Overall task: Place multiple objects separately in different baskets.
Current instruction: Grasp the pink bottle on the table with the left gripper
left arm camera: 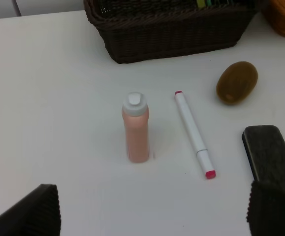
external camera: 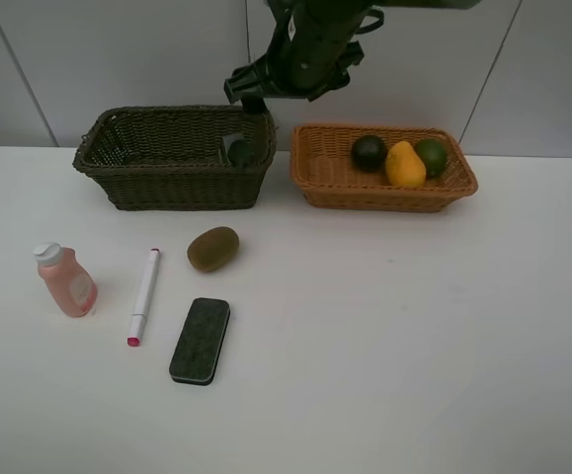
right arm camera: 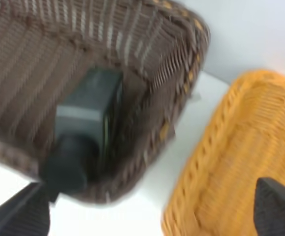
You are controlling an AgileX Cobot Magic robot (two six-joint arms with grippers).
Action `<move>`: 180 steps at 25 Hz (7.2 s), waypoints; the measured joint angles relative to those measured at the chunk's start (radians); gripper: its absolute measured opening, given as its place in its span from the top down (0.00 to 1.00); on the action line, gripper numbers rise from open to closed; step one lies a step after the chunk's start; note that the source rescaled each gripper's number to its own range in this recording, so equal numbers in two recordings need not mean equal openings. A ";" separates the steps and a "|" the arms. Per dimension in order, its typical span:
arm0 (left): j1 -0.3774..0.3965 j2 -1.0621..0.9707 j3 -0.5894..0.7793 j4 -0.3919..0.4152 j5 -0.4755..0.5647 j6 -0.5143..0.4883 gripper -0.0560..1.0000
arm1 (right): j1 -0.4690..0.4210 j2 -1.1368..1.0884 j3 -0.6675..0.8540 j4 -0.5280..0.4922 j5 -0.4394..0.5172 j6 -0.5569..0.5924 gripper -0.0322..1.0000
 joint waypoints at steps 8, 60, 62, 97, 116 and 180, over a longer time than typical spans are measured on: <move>0.000 0.000 0.000 0.000 0.000 0.000 0.00 | 0.000 -0.404 0.416 0.076 -0.018 -0.135 0.00; 0.000 0.000 0.000 0.000 0.000 0.000 0.00 | -0.492 -2.013 1.205 0.338 0.293 -0.336 0.00; 0.000 0.000 0.000 0.000 0.000 0.000 0.00 | -0.496 -2.013 1.210 0.351 0.304 -0.349 0.00; 0.000 0.000 0.000 0.000 0.000 0.000 0.00 | -0.499 -2.013 1.216 0.366 0.313 -0.356 0.00; 0.000 0.000 0.000 0.013 0.000 -0.014 0.00 | -0.499 -2.013 1.216 0.366 0.313 -0.356 0.00; -0.044 1.744 -0.358 0.012 -0.421 0.005 0.00 | -0.499 -2.013 1.216 0.366 0.313 -0.356 0.00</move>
